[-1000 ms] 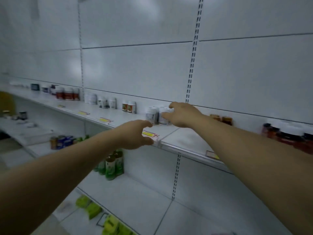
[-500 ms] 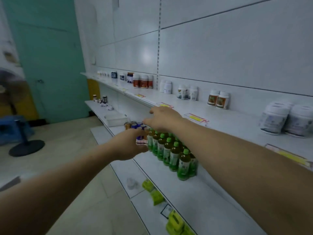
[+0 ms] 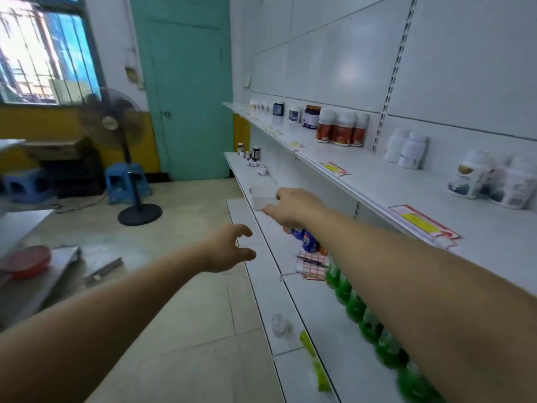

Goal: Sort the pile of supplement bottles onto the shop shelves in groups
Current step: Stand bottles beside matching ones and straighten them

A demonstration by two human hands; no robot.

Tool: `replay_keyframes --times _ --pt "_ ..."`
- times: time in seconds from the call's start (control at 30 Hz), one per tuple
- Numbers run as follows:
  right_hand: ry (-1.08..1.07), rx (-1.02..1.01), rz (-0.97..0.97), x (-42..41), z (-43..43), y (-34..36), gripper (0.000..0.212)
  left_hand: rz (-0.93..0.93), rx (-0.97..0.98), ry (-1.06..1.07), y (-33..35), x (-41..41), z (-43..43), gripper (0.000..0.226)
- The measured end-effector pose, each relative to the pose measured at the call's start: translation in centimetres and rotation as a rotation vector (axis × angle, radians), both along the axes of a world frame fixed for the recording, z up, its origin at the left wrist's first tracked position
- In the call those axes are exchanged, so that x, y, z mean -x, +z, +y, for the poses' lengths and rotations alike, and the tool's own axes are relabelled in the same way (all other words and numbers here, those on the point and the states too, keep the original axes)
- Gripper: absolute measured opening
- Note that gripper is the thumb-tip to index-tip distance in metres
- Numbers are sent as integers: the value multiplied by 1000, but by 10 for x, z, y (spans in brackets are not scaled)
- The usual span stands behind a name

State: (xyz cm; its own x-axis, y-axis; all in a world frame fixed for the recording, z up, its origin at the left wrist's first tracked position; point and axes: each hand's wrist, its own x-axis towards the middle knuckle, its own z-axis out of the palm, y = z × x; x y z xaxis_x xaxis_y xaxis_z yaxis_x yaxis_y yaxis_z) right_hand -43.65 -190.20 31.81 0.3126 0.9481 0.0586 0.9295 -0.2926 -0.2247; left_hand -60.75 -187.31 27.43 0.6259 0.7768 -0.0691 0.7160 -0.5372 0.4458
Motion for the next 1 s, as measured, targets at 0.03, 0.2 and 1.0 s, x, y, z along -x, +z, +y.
replay_keyframes --times 0.03,0.2,1.0 --pt "-1 1 4 -3 20 -4 54 -4 14 7 -3 -3 18 55" --pt "-2 33 -66 -17 138 -15 65 5 -21 15 -11 -15 126 58" --pt "-78 83 -12 -172 669 -52 69 149 -133 -204 -18 -167 656 57"
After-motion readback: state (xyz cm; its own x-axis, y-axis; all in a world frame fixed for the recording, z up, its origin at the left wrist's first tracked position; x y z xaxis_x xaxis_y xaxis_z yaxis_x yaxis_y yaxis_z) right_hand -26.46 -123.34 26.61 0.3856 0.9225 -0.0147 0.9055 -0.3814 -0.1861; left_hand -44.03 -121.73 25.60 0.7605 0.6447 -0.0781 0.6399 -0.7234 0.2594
